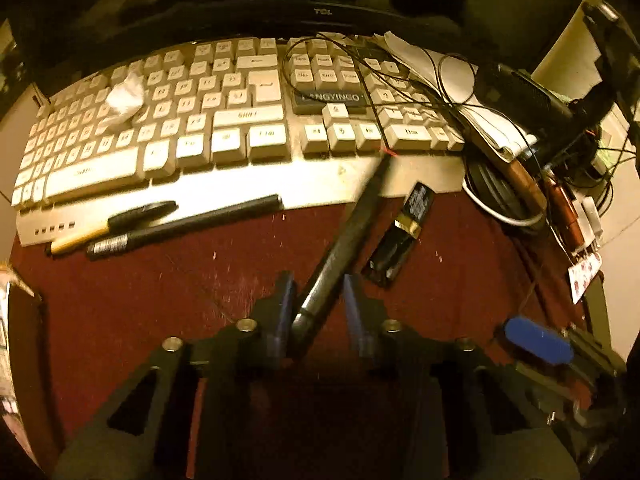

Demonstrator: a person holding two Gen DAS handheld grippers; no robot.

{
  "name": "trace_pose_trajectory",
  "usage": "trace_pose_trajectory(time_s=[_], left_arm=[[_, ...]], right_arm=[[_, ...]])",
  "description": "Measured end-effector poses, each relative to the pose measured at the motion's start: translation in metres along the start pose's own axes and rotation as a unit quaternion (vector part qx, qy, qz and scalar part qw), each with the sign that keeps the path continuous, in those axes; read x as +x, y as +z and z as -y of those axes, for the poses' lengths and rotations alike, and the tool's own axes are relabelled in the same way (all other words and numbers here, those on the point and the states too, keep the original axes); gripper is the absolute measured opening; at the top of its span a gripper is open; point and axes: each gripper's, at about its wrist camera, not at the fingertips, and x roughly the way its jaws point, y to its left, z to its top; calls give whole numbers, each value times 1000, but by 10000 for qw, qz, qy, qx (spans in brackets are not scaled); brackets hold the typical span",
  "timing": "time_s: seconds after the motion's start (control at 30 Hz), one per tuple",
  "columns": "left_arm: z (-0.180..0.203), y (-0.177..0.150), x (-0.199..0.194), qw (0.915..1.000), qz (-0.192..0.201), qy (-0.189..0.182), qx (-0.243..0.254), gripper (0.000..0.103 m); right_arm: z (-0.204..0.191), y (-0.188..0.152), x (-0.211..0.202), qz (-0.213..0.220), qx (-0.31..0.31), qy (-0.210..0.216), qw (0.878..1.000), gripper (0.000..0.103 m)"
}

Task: Organize objects
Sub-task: 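Grasp a black marker with the left tool and lift it, then grasp the small black tube with the right tool while the left tool holds the marker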

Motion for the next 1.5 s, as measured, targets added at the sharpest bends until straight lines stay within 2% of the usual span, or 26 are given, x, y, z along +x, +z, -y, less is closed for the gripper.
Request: trace_pose_trajectory(time_s=[0.1, 0.2, 0.3, 0.4, 0.47, 0.5, 0.63, 0.8, 1.03, 1.1, 1.17, 1.23, 1.33, 1.4, 1.5], left_arm=[[-13, -22, -16, 9999, 18, 8, -146, 15], [-35, -54, -41, 9970, 59, -80, -762, 15], [-50, -89, -64, 9932, 79, 160, -1155, 15], [-59, -113, -78, 9903, 195, 235, -1357, 15], [-62, -117, -77, 9892, 197, 199, -1437, 15], [-62, -118, -76, 9888, 218, 166, -1465, 15], [-64, -126, -80, 9888, 274, 70, -1469, 15], [-77, -132, -83, 9853, 399, -261, -1643, 15], [-88, -137, -89, 9824, 434, -338, -1787, 14], [-89, -137, -90, 9816, 461, -349, -1819, 15], [-89, -137, -94, 9814, 550, -341, -1808, 15], [-87, -135, -96, 9828, 560, -291, -1737, 15], [-86, -130, -96, 9841, 587, -216, -1665, 15], [-85, -126, -94, 9845, 562, -178, -1650, 21], [-83, -121, -90, 9857, 488, -117, -1607, 21]], right_arm=[[-5, 2, -1, 21, -62, -1, 10000, 51], [-13, 5, 3, -13, -156, 30, 9999, 51], [-22, 8, 12, -97, -277, 57, 9996, 51], [-33, 13, 23, -160, -351, 65, 9992, 51], [-39, 18, 30, -112, -394, -171, 9990, 51], [-40, 23, 36, -55, -340, -438, 9984, 51], [-37, 39, 54, -50, 3, -1058, 9944, 51], [-43, 50, 73, -41, -62, -1542, 9880, 51], [-49, 55, 97, -222, -253, -2031, 9786, 52], [-53, 54, 100, -269, -463, -2126, 9757, 47], [-52, 51, 98, -242, -499, -2104, 9761, 30], [-50, 47, 93, -243, -506, -1958, 9790, 18], [-50, 37, 86, -352, -597, -1733, 9824, 16], [-56, 27, 80, -428, -717, -1512, 9850, 16], [-62, 16, 73, -479, -875, -1189, 9879, 16]])
